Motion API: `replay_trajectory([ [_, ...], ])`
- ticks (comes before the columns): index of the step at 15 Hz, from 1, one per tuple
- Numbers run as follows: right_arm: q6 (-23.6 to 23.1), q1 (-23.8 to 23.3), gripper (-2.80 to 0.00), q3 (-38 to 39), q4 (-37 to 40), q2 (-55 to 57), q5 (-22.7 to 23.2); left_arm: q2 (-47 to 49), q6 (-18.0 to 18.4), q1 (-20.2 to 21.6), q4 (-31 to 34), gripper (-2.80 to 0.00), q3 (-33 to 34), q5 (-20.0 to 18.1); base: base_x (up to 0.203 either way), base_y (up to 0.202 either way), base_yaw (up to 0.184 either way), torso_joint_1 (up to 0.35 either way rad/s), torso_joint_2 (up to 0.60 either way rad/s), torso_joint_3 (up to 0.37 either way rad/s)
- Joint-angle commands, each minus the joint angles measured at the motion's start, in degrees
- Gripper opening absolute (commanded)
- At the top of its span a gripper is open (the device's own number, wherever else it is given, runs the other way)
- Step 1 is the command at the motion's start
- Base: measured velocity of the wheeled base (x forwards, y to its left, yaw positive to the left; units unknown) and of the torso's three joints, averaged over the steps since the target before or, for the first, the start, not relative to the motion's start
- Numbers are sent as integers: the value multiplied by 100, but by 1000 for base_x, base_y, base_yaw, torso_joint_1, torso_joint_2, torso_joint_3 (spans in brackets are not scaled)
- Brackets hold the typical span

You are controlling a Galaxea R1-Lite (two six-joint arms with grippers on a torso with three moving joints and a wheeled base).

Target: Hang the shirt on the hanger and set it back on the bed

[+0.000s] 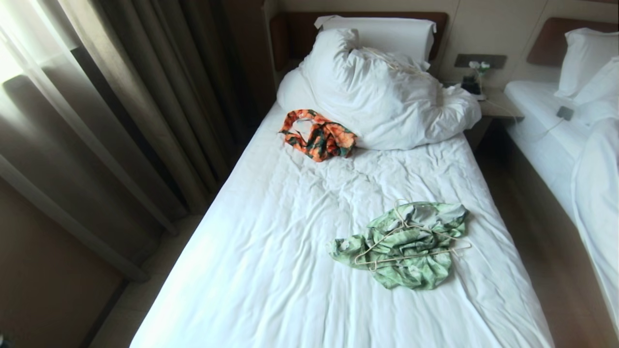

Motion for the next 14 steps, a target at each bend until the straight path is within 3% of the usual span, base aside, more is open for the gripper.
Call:
replay_trajectory([
  [1,108,0,-280,177,-11,5,27,-657,-42,-49,512,-280,-5,-344,0,0,0,0,0,0],
  [4,189,0,-280,277,40,5,86,-1034,-28,-71,1525,-280,-120,-915,0,0,0,0,0,0],
  [9,183,0,-280,276,246,5,87,-1034,71,-72,1607,-280,-7,-1187,0,0,0,0,0,0],
  [14,268,0,-280,265,253,7,87,-1034,-131,-72,1617,-280,1,-1164,0,0,0,0,0,0],
])
